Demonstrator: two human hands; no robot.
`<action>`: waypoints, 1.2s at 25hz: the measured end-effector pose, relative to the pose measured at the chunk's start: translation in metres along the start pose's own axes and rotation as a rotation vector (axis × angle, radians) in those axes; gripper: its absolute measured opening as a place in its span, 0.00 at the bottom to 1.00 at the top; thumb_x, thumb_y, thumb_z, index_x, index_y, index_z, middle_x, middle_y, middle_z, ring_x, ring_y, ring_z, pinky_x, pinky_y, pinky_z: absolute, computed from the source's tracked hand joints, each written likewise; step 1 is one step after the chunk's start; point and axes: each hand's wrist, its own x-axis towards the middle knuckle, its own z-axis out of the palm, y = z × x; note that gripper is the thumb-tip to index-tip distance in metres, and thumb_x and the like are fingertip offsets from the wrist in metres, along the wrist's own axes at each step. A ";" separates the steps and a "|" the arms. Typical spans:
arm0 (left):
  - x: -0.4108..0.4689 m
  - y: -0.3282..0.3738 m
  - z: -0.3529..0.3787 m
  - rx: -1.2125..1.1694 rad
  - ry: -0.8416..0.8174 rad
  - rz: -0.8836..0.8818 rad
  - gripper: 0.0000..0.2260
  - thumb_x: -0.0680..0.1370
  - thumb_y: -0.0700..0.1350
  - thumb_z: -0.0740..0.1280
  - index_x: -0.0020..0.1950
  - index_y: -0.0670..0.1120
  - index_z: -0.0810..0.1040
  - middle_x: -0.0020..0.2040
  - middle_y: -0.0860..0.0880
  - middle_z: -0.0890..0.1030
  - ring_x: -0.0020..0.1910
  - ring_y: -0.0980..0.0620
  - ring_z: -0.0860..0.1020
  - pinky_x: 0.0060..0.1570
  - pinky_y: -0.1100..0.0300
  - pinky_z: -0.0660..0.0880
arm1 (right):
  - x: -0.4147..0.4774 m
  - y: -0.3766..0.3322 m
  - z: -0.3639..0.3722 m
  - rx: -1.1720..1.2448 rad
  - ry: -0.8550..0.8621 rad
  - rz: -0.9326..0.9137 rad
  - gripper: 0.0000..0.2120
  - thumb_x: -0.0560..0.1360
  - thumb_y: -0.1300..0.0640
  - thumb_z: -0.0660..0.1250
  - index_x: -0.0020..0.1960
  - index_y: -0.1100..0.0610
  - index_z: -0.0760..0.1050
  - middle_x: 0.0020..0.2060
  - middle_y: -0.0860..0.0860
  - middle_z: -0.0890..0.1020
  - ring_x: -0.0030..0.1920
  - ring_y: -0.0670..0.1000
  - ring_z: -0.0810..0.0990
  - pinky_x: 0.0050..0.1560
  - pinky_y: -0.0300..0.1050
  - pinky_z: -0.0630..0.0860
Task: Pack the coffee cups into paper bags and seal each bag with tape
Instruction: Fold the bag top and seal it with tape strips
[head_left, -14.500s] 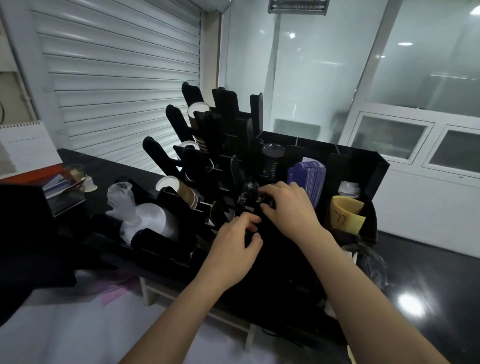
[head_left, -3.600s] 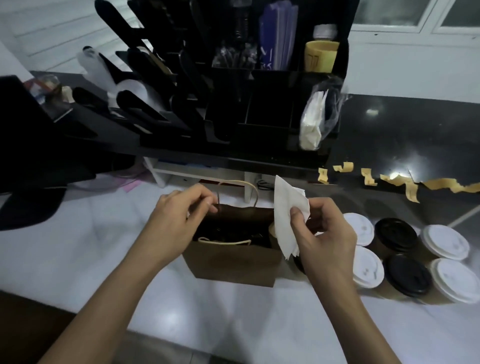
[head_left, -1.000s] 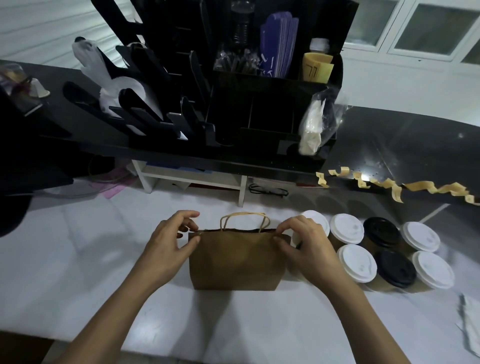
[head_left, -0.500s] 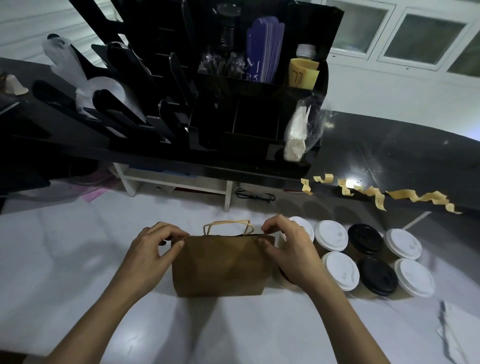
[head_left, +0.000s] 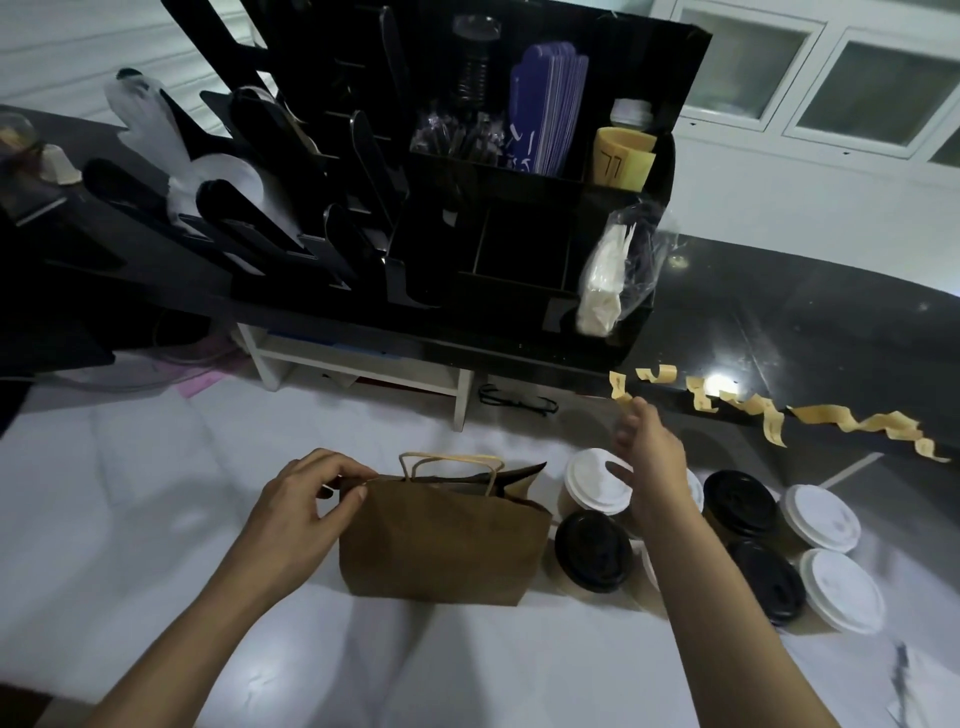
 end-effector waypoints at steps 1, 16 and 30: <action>0.000 0.000 0.000 -0.001 0.002 -0.002 0.09 0.79 0.41 0.70 0.51 0.56 0.82 0.49 0.61 0.80 0.52 0.59 0.77 0.50 0.65 0.74 | 0.005 -0.003 0.002 0.051 -0.024 0.075 0.17 0.80 0.42 0.64 0.52 0.56 0.78 0.42 0.52 0.79 0.48 0.52 0.79 0.51 0.52 0.78; -0.005 0.002 -0.002 -0.013 -0.002 0.009 0.11 0.79 0.41 0.70 0.51 0.59 0.81 0.50 0.61 0.79 0.53 0.58 0.78 0.51 0.64 0.74 | 0.016 -0.021 0.010 0.383 -0.142 0.249 0.18 0.79 0.46 0.61 0.53 0.59 0.81 0.43 0.52 0.83 0.42 0.52 0.81 0.50 0.51 0.76; -0.006 0.003 0.000 -0.007 0.011 0.014 0.09 0.79 0.43 0.70 0.50 0.58 0.81 0.48 0.62 0.79 0.51 0.60 0.77 0.48 0.67 0.73 | -0.024 -0.028 0.015 0.019 -0.061 -0.182 0.06 0.78 0.55 0.72 0.48 0.58 0.84 0.37 0.54 0.82 0.37 0.49 0.77 0.39 0.42 0.75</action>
